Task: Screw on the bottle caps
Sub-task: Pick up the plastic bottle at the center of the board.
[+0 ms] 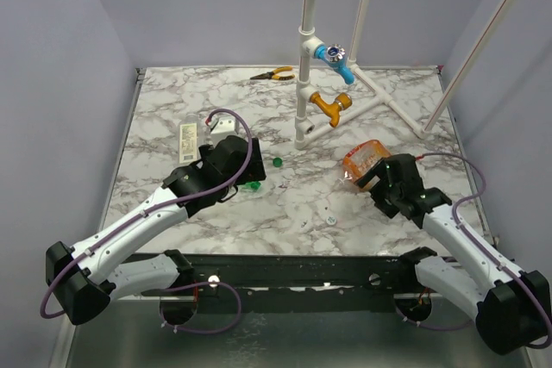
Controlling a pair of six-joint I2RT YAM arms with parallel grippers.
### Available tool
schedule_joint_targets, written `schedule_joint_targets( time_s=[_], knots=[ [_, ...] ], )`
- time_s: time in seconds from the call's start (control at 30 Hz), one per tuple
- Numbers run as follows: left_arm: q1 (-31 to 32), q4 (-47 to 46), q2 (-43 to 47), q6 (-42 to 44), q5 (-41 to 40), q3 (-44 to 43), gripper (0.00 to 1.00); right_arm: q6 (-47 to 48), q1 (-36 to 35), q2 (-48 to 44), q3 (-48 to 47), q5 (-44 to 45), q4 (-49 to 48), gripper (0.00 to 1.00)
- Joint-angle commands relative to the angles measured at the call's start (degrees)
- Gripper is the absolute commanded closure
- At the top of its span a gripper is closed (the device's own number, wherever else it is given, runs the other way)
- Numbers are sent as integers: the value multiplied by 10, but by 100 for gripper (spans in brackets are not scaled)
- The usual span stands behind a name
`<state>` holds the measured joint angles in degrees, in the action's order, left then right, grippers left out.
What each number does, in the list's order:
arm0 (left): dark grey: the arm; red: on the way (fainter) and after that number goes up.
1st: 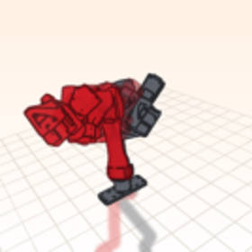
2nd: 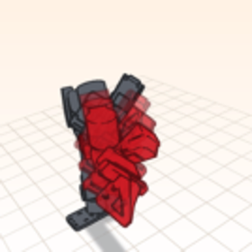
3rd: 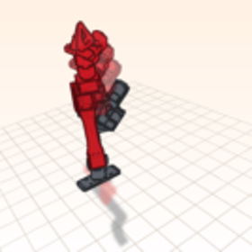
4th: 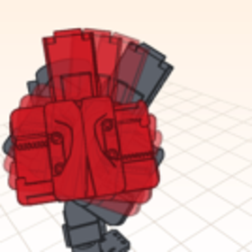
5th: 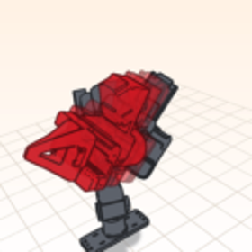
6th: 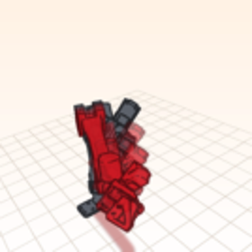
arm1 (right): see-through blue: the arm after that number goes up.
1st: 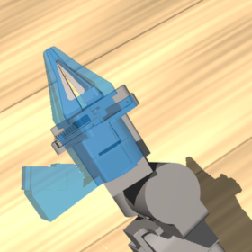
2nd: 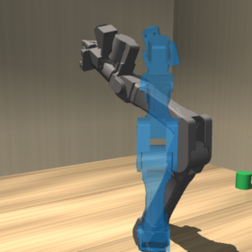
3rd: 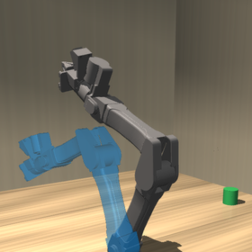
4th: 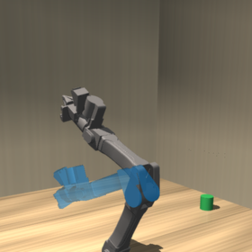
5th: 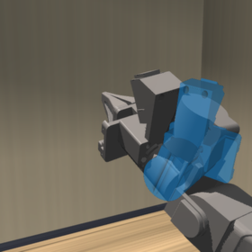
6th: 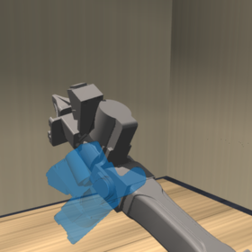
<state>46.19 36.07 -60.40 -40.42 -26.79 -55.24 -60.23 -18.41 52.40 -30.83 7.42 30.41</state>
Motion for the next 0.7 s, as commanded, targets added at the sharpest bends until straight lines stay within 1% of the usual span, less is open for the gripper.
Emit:
schedule_joint_targets(
  time_s=[0.0, 0.1, 0.27, 0.4, 0.67],
  knots=[
    [1, -12, 4, 10, 25, 10, 1, -61, -1, -4, 29, 21, -61, 7],
    [0, -14, 3, 4, 26, 13, 1, -89, -1, -14, 56, 27, -100, 10],
    [0, -14, 8, -1, 31, 15, 1, -130, -1, -25, 94, 72, -136, 13],
    [0, -17, 10, -1, 30, 16, 1, -157, -1, -12, 109, 100, -166, 14],
    [-1, -21, 2, 0, 32, 20, 1, -155, -1, 20, 151, 116, -298, 14]
  ],
)
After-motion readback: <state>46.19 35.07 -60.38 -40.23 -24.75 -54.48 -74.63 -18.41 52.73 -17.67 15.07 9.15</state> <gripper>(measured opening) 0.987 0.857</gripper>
